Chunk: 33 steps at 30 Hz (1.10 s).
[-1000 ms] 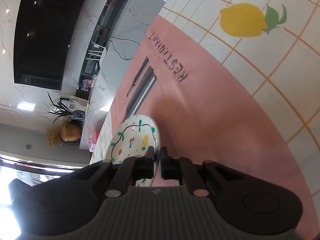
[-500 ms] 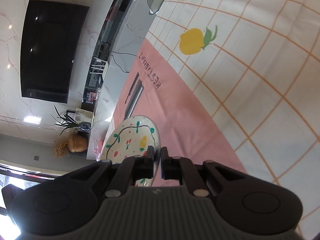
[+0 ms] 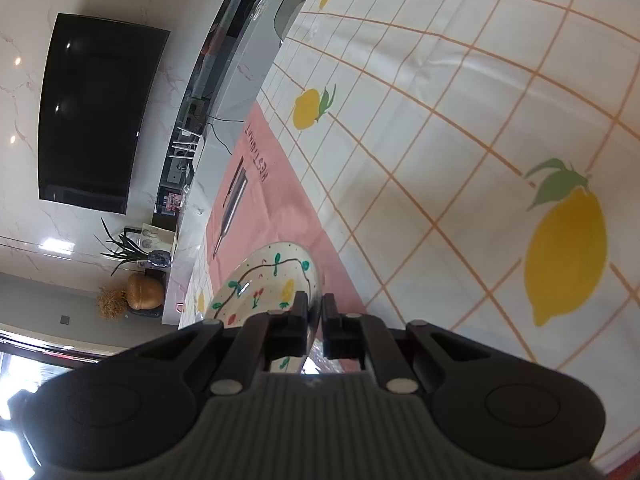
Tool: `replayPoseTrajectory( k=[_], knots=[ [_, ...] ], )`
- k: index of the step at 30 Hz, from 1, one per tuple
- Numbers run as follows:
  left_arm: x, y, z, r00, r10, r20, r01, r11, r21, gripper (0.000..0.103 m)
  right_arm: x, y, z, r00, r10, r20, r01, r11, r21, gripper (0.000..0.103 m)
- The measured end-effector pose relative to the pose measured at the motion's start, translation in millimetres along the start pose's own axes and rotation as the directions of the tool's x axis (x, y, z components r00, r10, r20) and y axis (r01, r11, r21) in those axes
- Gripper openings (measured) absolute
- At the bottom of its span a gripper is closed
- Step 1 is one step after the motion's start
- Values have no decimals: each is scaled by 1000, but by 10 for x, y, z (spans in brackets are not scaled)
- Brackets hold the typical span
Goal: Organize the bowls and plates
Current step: 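Lift the painted plate with both grippers and carry it over the glass plate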
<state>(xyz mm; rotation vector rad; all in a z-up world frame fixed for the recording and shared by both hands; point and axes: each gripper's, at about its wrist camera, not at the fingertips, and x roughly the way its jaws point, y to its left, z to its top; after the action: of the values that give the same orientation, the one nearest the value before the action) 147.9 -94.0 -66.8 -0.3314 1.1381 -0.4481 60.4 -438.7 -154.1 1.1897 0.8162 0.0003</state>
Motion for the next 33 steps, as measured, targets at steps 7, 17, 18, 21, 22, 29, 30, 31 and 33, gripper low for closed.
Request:
replayPoseTrajectory(
  k=[7,17,18,21,22,29,30,31,33],
  knots=[
    [-79,187,-339,1000,-18,18,19,998,-67,9,-141,-73,-230,1000,-15,-8,15,999,-47,4],
    [-153,340,-583,999,-2,32,4,997,-82,9,-177,-12,-455,999,-34,-3,33,988,-148,4],
    [-149,342,-600,1000,1,30,1,997,-81,9,-179,-13,-476,999,-39,-1,38,987,-158,4],
    [-138,354,-652,1000,13,25,-11,997,-72,9,-177,10,-525,998,-56,7,56,979,-197,4],
    [-132,360,-665,1000,15,23,-14,997,-71,9,-175,15,-538,998,-60,9,60,976,-208,4],
    [-103,403,-753,1000,29,2,-29,997,-71,10,-158,26,-628,996,-80,26,84,958,-276,4],
    [-103,398,-763,999,32,2,-32,997,-66,10,-155,26,-638,996,-83,28,87,956,-281,4],
    [-101,395,-769,999,35,1,-35,997,-62,10,-154,26,-642,996,-84,30,89,954,-286,4],
    [-106,391,-781,999,40,0,-40,998,-56,11,-154,31,-654,996,-87,34,93,951,-295,4]
  ],
)
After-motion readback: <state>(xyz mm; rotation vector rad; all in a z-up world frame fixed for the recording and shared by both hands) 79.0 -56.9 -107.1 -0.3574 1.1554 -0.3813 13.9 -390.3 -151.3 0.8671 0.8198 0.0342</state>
